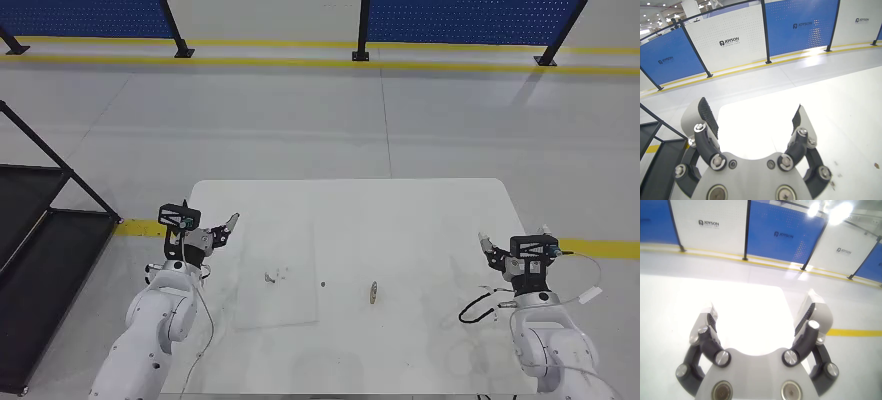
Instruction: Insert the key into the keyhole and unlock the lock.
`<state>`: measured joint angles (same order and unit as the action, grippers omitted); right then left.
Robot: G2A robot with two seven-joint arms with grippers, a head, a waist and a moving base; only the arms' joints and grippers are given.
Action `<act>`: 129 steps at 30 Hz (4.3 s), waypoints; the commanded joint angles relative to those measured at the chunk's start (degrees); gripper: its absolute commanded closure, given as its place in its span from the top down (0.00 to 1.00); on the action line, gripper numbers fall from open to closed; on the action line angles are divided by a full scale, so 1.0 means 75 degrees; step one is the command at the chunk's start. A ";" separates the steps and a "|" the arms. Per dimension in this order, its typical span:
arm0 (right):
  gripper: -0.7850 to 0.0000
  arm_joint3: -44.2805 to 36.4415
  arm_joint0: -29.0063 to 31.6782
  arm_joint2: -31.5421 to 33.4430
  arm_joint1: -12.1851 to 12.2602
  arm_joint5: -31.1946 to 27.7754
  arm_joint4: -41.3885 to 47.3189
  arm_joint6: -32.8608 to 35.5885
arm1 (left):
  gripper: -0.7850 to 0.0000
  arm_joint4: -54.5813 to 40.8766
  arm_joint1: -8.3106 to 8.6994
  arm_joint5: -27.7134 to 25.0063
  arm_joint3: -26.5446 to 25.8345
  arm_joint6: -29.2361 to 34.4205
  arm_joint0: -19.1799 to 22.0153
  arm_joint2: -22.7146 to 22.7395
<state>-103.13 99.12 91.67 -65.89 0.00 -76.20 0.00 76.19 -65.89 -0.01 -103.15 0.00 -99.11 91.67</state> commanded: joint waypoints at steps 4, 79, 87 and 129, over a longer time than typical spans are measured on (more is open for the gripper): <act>1.00 0.0000 0.0000 0.0000 0.0000 0.0000 0.0000 0.0000 | 1.00 -0.0545 0.0005 -0.0567 -0.0485 0.0671 0.0094 0.0059; 1.00 0.0000 0.0000 0.0000 0.0000 0.0000 0.0000 0.0000 | 0.42 -0.4866 0.0118 0.2555 -0.0315 0.9289 0.1628 -0.1225; 1.00 0.0000 0.0000 0.0000 0.0000 0.0000 0.0000 0.0000 | 0.31 -0.4850 0.0142 0.2599 -0.0053 0.9244 0.1765 -0.1371; 1.00 0.0000 0.0000 0.0000 0.0000 0.0000 0.0000 0.0000 | 0.00 -0.4567 0.0380 0.2537 -0.0512 0.9284 0.1640 -0.1364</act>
<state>-103.13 99.12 91.67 -65.89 0.00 -76.20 0.00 41.47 -63.16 19.08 -105.86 69.43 -86.32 81.14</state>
